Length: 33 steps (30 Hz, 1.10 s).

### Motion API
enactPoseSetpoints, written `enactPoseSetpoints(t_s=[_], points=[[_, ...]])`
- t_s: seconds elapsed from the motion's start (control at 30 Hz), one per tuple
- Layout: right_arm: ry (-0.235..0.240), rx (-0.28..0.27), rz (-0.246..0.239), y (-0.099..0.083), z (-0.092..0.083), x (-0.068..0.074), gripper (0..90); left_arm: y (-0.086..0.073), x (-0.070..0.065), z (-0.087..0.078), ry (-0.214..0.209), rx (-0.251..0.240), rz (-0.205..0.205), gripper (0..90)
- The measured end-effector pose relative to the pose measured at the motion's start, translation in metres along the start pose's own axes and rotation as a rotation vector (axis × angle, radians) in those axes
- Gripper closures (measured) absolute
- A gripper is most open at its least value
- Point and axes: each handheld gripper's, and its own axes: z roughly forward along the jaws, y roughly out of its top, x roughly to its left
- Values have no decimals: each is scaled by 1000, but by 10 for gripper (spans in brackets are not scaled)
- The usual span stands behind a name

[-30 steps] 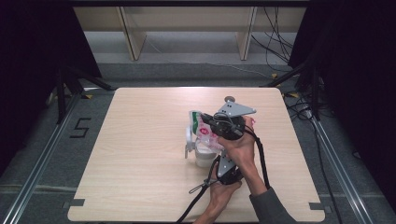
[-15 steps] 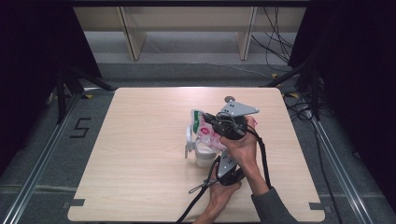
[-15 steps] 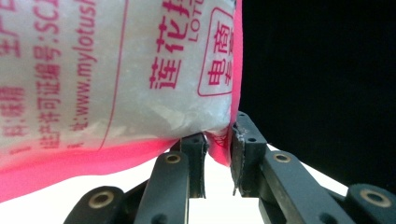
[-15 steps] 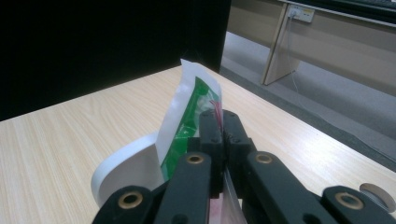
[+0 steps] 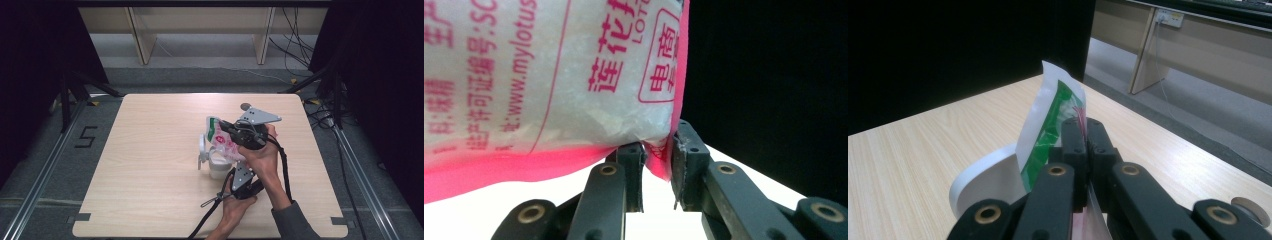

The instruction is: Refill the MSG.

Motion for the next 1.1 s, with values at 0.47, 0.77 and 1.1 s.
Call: enactPoseSetpoints(t_s=[0.47,0.77,1.1], points=[[-2,-18,-25,2,-10,-1,900,-4,-1,-6,2,-7,-19,761],[-13,-21,-35,2,-18,-3,900,-8,-1,-9,-1,11,-12,753],[-2,-32,-27,2,-30,-2,900,-8,2,-17,1,36,-4,708]])
